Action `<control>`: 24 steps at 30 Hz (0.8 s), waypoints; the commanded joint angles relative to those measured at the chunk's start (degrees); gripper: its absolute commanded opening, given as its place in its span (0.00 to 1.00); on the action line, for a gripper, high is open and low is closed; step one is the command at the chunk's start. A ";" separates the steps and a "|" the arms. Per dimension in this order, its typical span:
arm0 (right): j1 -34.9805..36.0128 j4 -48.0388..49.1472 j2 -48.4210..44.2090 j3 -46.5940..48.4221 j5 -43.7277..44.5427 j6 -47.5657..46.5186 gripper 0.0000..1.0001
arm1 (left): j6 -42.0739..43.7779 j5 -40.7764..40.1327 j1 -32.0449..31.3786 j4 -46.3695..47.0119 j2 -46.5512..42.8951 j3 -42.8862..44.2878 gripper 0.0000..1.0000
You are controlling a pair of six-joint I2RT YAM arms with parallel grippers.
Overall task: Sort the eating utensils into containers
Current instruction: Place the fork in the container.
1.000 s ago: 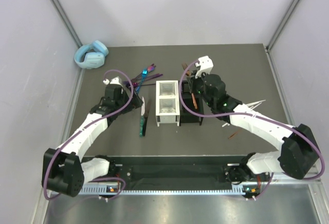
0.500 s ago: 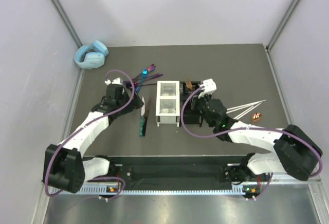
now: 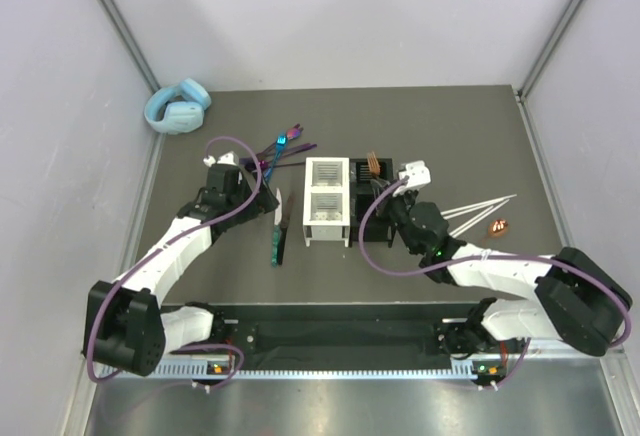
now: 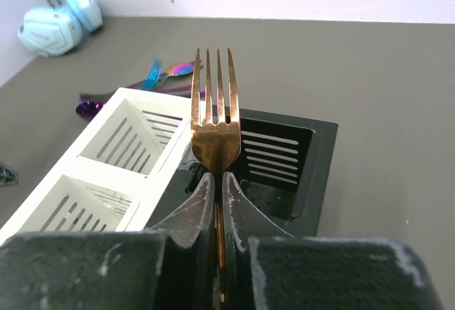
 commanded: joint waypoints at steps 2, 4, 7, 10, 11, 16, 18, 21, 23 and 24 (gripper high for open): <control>2.19 3.53 -0.89 -5.03 1.77 1.08 0.00 | 0.29 -0.71 -0.13 0.86 -0.86 1.99 0.98; 2.80 5.82 -0.36 -6.35 1.51 0.72 0.00 | 0.20 -0.71 -0.13 0.86 -0.51 2.07 0.98; 3.51 7.85 0.78 -7.67 2.65 1.16 0.00 | 0.38 -0.71 -0.22 0.95 -0.42 2.08 0.98; 4.12 9.96 2.45 -8.38 4.14 1.25 0.00 | 0.55 -0.71 -0.22 0.77 -0.60 1.99 0.98; 4.21 11.79 2.98 -8.73 4.23 1.34 0.00 | 0.55 -2.36 -0.31 0.86 -0.51 1.99 0.98; 4.65 14.71 5.79 -6.63 4.68 -1.21 0.00 | 0.73 -2.47 -0.39 0.68 -0.33 1.99 0.98; 4.83 13.92 6.49 -4.17 4.50 -2.53 0.00 | 0.73 -2.55 -0.39 0.51 -0.16 2.25 0.98; 4.83 13.66 7.46 -2.32 4.58 -3.41 0.00 | 0.73 -2.82 -0.48 0.24 -0.33 2.25 0.98; 4.83 14.18 8.08 -1.96 4.67 -3.94 0.00 | 0.90 -2.82 -0.48 0.25 -0.60 2.16 0.98; 4.83 14.44 8.69 -1.88 5.20 -4.11 0.00 | 0.91 -2.90 -0.48 0.25 -0.68 2.08 0.98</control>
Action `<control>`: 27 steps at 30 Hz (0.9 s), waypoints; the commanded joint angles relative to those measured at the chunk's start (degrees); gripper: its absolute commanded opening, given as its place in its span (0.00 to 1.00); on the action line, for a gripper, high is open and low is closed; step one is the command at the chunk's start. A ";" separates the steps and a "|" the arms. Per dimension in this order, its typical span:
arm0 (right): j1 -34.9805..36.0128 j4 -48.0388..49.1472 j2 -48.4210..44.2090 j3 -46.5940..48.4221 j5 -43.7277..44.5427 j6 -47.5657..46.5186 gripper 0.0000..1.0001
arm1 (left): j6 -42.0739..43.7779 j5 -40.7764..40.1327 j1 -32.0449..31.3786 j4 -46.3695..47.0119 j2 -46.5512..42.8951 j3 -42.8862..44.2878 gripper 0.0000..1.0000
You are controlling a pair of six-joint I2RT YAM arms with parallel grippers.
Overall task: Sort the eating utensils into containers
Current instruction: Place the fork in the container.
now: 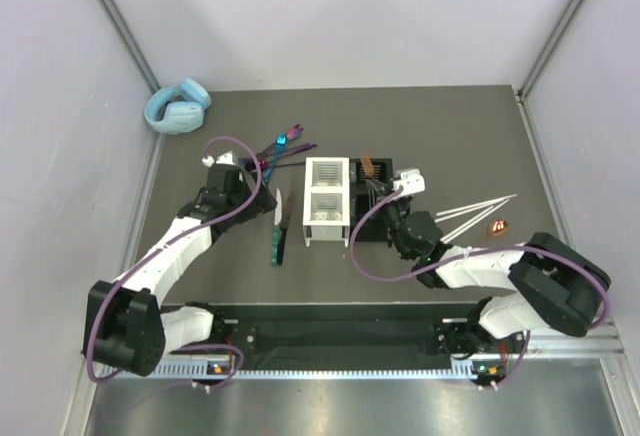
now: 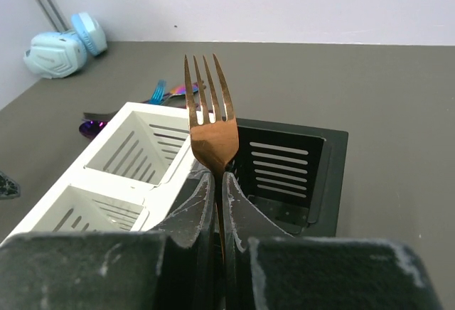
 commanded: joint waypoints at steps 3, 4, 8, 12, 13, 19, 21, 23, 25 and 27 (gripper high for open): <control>1.42 -1.86 2.23 1.58 0.72 -1.53 0.00 | 0.80 -0.65 -0.37 0.49 -0.34 2.08 0.98; 1.33 -1.85 2.14 1.84 0.64 -2.14 0.00 | 0.80 -0.57 -0.37 0.66 -0.25 2.08 0.98; 1.42 -5.18 2.49 5.79 0.55 -3.73 0.00 | 0.62 -0.13 -0.46 0.66 0.46 2.43 0.98; 1.33 -6.86 2.32 7.64 0.37 -3.91 0.00 | 0.80 -0.65 -0.46 0.49 -0.16 2.43 0.98; 1.33 -7.65 2.32 8.08 0.28 -4.08 0.00 | 0.88 -0.74 -0.55 0.40 -0.25 2.34 0.98; 0.98 -1.96 4.16 6.06 2.91 -5.84 0.00 | 0.88 -0.65 -0.55 0.40 0.28 2.25 0.98; 0.72 -0.46 5.65 6.32 3.36 -6.28 0.00 | 0.80 -0.48 -0.64 0.57 0.63 2.51 0.98; 0.89 0.86 7.14 6.94 3.62 -8.92 0.00 | 0.88 -0.30 -0.55 0.31 0.90 2.69 0.98; 0.81 3.49 7.68 6.59 3.62 -9.44 0.00 | 0.97 -0.56 -0.72 0.22 0.72 2.87 0.98; 0.72 6.13 8.99 6.68 4.15 -11.37 0.00 | 0.97 -0.83 -0.72 0.13 0.46 2.60 0.98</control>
